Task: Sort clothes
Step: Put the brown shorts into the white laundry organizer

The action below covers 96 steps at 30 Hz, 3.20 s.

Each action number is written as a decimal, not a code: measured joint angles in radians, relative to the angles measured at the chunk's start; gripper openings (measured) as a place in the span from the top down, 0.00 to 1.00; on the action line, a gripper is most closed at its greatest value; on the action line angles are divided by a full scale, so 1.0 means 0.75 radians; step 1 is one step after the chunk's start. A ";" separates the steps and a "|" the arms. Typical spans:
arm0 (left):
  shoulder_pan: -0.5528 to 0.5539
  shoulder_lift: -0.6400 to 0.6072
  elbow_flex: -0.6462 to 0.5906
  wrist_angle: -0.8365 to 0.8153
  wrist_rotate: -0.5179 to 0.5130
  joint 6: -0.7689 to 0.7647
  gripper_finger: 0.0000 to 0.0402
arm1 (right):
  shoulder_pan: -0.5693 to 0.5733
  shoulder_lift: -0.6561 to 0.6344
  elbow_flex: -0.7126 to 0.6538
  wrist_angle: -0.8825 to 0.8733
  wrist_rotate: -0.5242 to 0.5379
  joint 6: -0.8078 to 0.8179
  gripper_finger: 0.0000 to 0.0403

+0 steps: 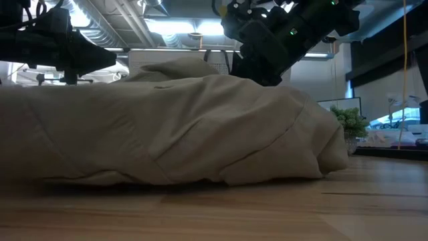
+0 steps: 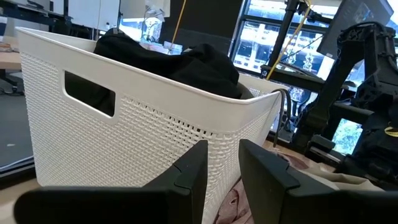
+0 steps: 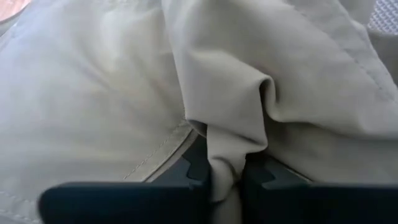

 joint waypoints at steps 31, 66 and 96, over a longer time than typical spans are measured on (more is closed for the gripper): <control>0.000 0.000 0.000 -0.001 0.000 -0.007 0.79 | -0.001 -0.474 -0.002 -0.103 -0.112 -0.038 0.85; 0.000 0.000 0.000 -0.022 0.000 -0.037 0.79 | 0.001 -0.269 0.102 0.071 -0.013 -0.115 0.32; 0.000 0.000 0.000 -0.023 -0.001 -0.032 0.79 | 0.015 -0.097 0.191 -0.149 -0.070 -0.249 0.93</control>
